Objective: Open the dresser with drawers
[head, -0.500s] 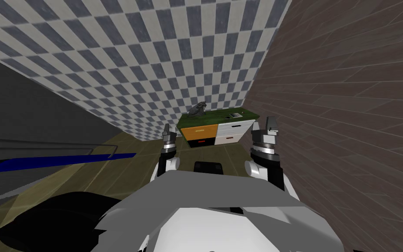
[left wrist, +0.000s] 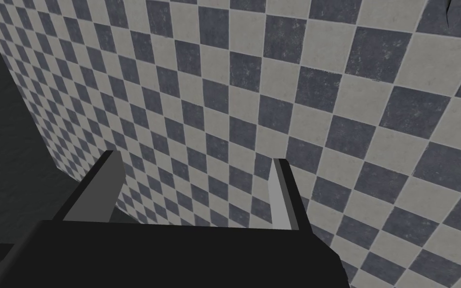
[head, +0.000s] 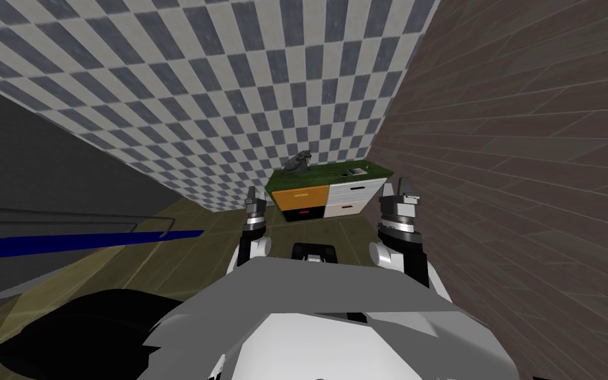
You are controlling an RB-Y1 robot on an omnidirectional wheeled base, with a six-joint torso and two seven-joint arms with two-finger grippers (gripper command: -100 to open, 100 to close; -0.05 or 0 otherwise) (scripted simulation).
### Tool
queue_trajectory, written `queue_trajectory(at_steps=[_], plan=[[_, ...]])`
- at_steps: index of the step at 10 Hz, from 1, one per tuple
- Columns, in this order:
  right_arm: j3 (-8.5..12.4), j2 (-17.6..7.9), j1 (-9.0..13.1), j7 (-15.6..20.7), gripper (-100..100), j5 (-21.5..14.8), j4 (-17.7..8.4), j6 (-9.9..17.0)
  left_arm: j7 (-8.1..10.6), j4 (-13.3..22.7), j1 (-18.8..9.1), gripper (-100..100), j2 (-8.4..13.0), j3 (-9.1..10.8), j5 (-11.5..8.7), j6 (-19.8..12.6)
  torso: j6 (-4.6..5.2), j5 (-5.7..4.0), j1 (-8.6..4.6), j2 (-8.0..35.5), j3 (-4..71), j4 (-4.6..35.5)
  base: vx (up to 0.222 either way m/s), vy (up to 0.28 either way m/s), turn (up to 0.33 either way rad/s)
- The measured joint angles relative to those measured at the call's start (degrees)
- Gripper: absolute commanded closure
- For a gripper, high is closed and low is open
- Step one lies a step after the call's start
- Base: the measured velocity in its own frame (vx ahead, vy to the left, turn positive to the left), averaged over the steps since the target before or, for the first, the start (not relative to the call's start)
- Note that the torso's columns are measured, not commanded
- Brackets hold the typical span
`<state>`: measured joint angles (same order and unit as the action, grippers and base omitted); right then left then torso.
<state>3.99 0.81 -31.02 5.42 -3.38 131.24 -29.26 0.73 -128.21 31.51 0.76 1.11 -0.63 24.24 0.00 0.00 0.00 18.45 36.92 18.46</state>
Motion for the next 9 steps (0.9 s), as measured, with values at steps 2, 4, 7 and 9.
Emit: queue_trajectory(at_steps=[2, 4, 7, 9], plan=[[0.00, 0.00, 0.00, 0.00, 0, 0.00, 0.00, 0.00, 0.00, 0.00, 0.00, 0, 0.00, 0.00, 0.00, 0.00, 0.00, 0.00, 0.00, 8.47, 16.89, 8.46, 0.000, 0.000, 0.000], [0.00, 0.00, 0.00, 0.00, 0, 0.00, 0.00, 0.00, 0.00, 0.00, 0.00, 0, 0.00, 0.00, 0.00, 0.00, 0.00, 0.00, 0.00, 16.93, 33.81, 16.92, 0.000, 0.000, 0.000], [-0.11, -2.08, 0.12, 0.31, -100, -1.16, -1.00, 0.90, 0.00, 0.02, 0.00, 0, 0.00, -0.01, 0.00, -0.01, -0.01, 0.02, 0.06, 23.62, 47.34, 23.59, 0.001, 0.020, 0.087], [-0.84, -4.14, -0.44, 1.11, -100, -3.51, -1.81, 3.11, 0.00, 0.02, 0.00, 0, -0.01, -0.01, 0.00, -0.01, -0.01, 0.02, 0.07, 23.81, 47.64, 23.81, 0.004, 0.047, 0.155]])
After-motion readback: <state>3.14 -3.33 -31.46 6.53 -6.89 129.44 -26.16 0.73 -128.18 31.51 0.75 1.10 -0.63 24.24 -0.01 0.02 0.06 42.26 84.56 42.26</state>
